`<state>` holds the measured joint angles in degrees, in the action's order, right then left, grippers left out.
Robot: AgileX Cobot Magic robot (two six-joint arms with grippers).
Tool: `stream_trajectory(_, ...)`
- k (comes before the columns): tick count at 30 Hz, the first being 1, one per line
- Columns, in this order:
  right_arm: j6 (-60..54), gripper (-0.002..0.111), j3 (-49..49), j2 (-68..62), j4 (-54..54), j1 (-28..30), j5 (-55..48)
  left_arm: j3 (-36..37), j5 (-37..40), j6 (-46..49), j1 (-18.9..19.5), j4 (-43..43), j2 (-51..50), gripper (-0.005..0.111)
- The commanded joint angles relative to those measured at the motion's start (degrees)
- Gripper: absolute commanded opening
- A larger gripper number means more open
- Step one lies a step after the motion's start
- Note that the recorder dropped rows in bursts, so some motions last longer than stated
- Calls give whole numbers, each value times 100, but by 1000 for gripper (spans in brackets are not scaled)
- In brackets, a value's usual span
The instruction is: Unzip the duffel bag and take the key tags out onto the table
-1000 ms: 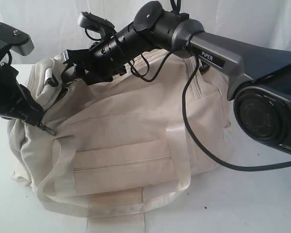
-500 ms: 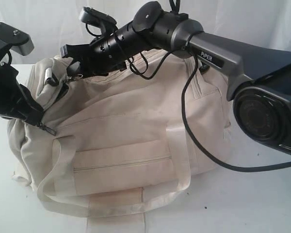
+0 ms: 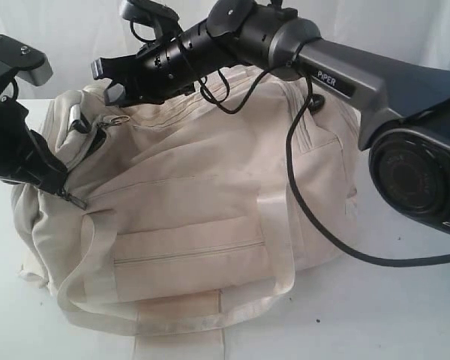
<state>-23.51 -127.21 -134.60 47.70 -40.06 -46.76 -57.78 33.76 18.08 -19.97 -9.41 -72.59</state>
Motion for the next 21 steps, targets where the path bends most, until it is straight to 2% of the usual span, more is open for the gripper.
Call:
stream_trajectory(1, -71, 56, -14, 57, -37, 82, -305, 42, 298, -6, -12, -72, 65, 0)
stream_trajectory(3, -71, 62, -14, 35, -102, 92, -460, 42, 298, -6, -12, -72, 65, 0)
stream_trajectory(7, -62, 62, -14, -18, 12, 79, -666, 42, 298, -6, -12, -72, 65, 0)
stream_trajectory(12, -318, 56, -14, -29, 802, 69, -877, 42, 298, -6, -12, -72, 65, 0)
stream_trajectory(21, -334, 46, -14, -29, 780, 69, -993, 42, 298, -6, -12, -72, 65, 0)
